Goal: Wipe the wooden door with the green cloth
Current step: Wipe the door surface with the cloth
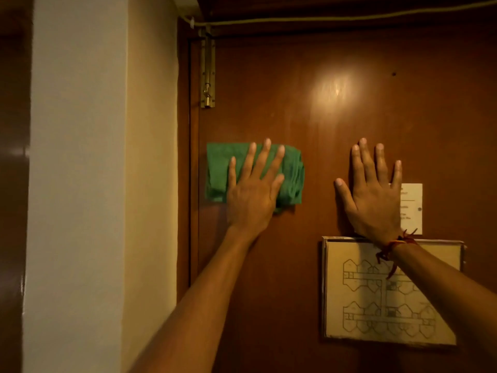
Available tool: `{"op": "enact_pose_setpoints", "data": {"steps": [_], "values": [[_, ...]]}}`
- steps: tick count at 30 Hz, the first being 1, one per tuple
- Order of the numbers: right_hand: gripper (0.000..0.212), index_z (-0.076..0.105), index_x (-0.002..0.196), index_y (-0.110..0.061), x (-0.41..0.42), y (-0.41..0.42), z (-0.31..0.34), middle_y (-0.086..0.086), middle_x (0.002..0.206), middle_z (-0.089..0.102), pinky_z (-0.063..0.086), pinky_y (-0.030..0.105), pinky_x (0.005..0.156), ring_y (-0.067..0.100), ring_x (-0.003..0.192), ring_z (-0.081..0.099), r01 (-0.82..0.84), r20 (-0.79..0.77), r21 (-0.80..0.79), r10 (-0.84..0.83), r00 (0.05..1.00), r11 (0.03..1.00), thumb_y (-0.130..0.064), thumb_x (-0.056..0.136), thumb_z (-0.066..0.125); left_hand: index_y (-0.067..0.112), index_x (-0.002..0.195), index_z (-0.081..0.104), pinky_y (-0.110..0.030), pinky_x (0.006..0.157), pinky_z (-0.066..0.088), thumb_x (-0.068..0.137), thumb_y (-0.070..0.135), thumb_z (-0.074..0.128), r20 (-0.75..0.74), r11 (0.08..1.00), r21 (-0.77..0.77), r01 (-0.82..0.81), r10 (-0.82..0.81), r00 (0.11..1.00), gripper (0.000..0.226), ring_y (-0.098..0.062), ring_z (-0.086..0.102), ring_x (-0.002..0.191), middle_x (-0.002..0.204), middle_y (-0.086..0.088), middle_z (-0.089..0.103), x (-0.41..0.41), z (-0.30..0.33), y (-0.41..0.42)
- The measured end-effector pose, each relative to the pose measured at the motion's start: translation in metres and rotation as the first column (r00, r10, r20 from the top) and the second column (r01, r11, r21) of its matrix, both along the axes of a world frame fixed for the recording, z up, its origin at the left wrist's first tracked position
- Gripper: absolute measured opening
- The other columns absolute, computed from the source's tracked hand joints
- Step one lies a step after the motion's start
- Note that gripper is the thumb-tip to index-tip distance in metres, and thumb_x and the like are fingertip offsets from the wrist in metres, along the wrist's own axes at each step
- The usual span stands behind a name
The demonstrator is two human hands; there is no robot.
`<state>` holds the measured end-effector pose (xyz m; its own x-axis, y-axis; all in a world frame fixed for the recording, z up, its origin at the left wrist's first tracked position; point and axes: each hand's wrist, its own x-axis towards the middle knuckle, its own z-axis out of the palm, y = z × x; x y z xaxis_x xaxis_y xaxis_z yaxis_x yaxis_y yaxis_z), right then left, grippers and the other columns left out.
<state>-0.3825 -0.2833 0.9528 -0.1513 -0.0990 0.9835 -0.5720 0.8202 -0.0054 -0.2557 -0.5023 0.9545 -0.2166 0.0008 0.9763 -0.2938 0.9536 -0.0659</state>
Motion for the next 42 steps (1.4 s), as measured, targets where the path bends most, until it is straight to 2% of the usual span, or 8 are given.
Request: {"op": "enact_pose_setpoints", "data": {"steps": [6, 11, 15, 19, 23, 29, 37, 42], "values": [[0.073, 0.003, 0.163, -0.021, 0.004, 0.004, 0.001, -0.001, 0.172, 0.0, 0.005, 0.06, 0.125, 0.024, 0.16, -0.001, -0.016, 0.022, 0.032, 0.016, 1.0, 0.999, -0.058, 0.101, 0.019, 0.04, 0.162, 0.008, -0.055, 0.126, 0.013, 0.108, 0.047, 0.018, 0.039, 0.996, 0.088, -0.015, 0.011, 0.999, 0.055, -0.017, 0.006, 0.159, 0.173, 0.009, 0.007, 0.025, -0.109, -0.035], [0.071, 0.003, 0.163, -0.02, 0.008, 0.003, 0.001, 0.0, 0.172, -0.002, 0.003, 0.059, 0.126, 0.024, 0.16, -0.002, -0.008, 0.04, 0.031, 0.006, 0.999, 0.999, -0.053, 0.102, 0.019, 0.039, 0.162, 0.007, -0.061, 0.125, 0.01, 0.108, 0.047, 0.014, -0.092, 0.965, 0.262, -0.025, 0.051, 0.994, 0.055, -0.021, 0.003, 0.159, 0.173, 0.005, 0.005, 0.021, -0.007, -0.035], [0.071, 0.004, 0.163, -0.019, 0.007, 0.003, -0.001, 0.0, 0.172, -0.001, 0.004, 0.059, 0.126, 0.024, 0.16, -0.002, -0.004, 0.035, 0.032, 0.003, 0.999, 0.999, -0.052, 0.102, 0.02, 0.038, 0.162, 0.011, -0.059, 0.126, 0.004, 0.106, 0.049, 0.018, -0.049, 0.989, 0.148, 0.016, -0.009, 0.999, 0.057, -0.022, 0.004, 0.159, 0.173, 0.005, 0.006, -0.002, 0.033, 0.005], [0.07, 0.003, 0.163, -0.019, 0.009, 0.007, -0.001, 0.001, 0.172, -0.002, 0.005, 0.06, 0.125, 0.026, 0.16, -0.002, -0.005, 0.031, 0.054, 0.003, 0.999, 0.999, -0.052, 0.103, 0.018, 0.038, 0.163, 0.012, -0.055, 0.126, 0.002, 0.108, 0.048, 0.02, 0.039, 0.998, -0.046, 0.033, -0.032, 0.999, 0.057, -0.02, 0.005, 0.159, 0.172, 0.006, 0.009, -0.009, -0.051, 0.012], [0.071, 0.003, 0.163, -0.018, 0.01, 0.008, 0.0, 0.002, 0.172, -0.002, 0.005, 0.062, 0.125, 0.027, 0.159, -0.001, -0.01, 0.042, 0.069, 0.007, 0.999, 0.998, -0.053, 0.103, 0.018, 0.04, 0.162, 0.008, -0.056, 0.125, 0.011, 0.107, 0.049, 0.018, 0.083, 0.997, 0.065, -0.039, 0.034, 0.996, 0.057, -0.018, 0.004, 0.16, 0.173, 0.01, 0.001, 0.021, -0.123, -0.026], [0.071, 0.004, 0.163, -0.016, 0.013, 0.005, 0.0, 0.003, 0.172, -0.002, 0.006, 0.061, 0.125, 0.028, 0.159, -0.001, 0.032, 0.059, 0.063, -0.035, 0.998, 0.998, -0.052, 0.104, 0.018, 0.038, 0.162, 0.007, -0.059, 0.126, 0.005, 0.107, 0.047, 0.01, -0.097, 0.949, 0.315, -0.03, 0.063, 0.993, 0.056, -0.02, 0.002, 0.16, 0.173, 0.007, 0.006, 0.025, -0.012, -0.031], [0.07, 0.004, 0.163, -0.017, 0.012, 0.007, -0.002, 0.003, 0.172, -0.003, 0.007, 0.059, 0.126, 0.026, 0.16, -0.002, 0.033, 0.049, 0.079, -0.037, 0.998, 0.996, -0.052, 0.103, 0.014, 0.038, 0.162, 0.01, -0.058, 0.125, 0.012, 0.107, 0.048, 0.026, 0.064, 0.992, -0.086, 0.096, -0.091, 0.994, 0.059, -0.019, 0.005, 0.16, 0.172, 0.007, 0.008, -0.025, -0.04, 0.052], [0.071, 0.002, 0.163, -0.016, 0.018, 0.009, 0.001, 0.003, 0.172, -0.005, 0.009, 0.059, 0.126, 0.027, 0.159, -0.003, 0.036, 0.1, 0.105, -0.047, 0.994, 0.994, -0.053, 0.103, 0.012, 0.042, 0.162, 0.008, -0.058, 0.124, 0.016, 0.106, 0.051, 0.018, 0.13, 1.0, -0.008, -0.015, 0.016, 0.991, 0.057, -0.018, 0.007, 0.159, 0.172, 0.011, 0.006, 0.015, -0.112, -0.01]]}}
